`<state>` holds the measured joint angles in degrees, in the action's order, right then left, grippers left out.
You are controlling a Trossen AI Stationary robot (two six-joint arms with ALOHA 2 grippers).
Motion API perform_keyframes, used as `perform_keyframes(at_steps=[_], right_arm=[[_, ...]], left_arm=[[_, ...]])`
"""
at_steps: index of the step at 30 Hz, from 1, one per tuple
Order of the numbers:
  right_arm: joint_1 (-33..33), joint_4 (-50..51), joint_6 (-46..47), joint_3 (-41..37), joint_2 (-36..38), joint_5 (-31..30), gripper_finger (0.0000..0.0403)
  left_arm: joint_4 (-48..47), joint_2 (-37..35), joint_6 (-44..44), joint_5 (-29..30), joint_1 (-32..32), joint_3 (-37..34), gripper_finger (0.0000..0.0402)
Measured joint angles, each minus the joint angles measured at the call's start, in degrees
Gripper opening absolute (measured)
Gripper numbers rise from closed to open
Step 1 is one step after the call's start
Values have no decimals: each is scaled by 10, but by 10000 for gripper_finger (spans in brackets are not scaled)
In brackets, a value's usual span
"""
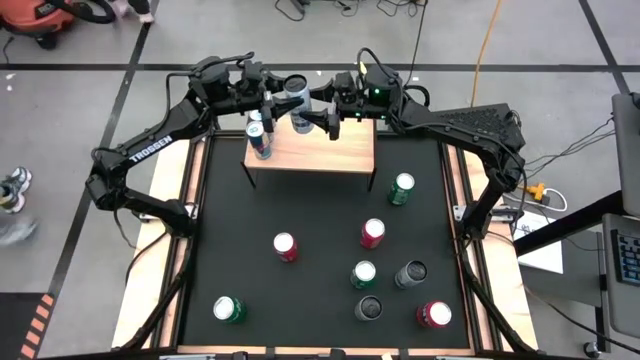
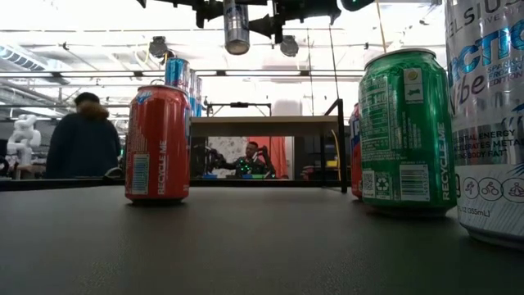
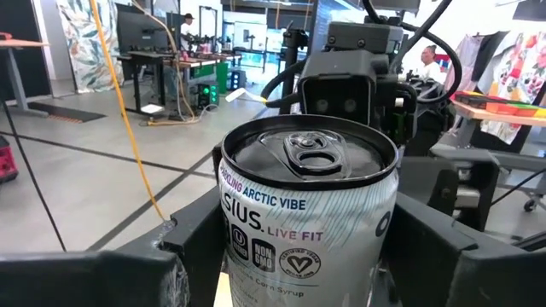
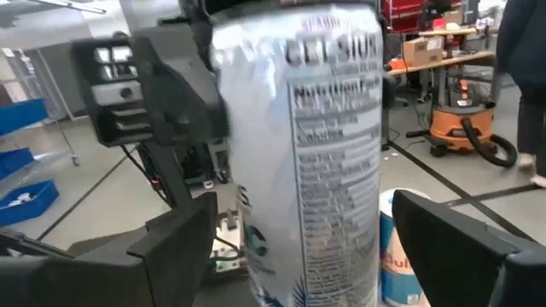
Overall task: Place canned beverage on shelf
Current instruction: Put the top white-blue soda can on the shelf
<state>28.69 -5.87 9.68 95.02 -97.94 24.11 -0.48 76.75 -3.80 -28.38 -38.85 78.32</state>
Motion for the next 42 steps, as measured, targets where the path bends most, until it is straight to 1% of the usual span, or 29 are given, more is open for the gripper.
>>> perform_keyframes(at_steps=[4, 8, 13, 16, 24, 28, 39, 42], right_arm=[[0, -4, 2, 0, -6, 0, 332], [0, -9, 23, 0, -15, 1, 332], [0, -21, 16, 0, -14, 4, 331], [0, -24, 16, 0, -14, 17, 328], [0, -25, 7, 0, -14, 17, 324], [0, -25, 1, 0, -14, 17, 312], [0, -25, -7, 0, -14, 16, 257], [0, -25, -11, 0, -14, 16, 249]], left_arm=[[0, 0, -3, 0, 3, 0, 253], [-1, 0, -3, 0, 4, 0, 253], [1, 0, -3, 1, 7, 0, 253], [1, 0, -3, 1, 8, 0, 253], [1, 0, -3, 1, 8, 0, 253], [1, 0, -3, 1, 8, 0, 253], [-1, 0, -3, 8, 7, 0, 253], [-1, 0, -3, 12, 7, 0, 253]])
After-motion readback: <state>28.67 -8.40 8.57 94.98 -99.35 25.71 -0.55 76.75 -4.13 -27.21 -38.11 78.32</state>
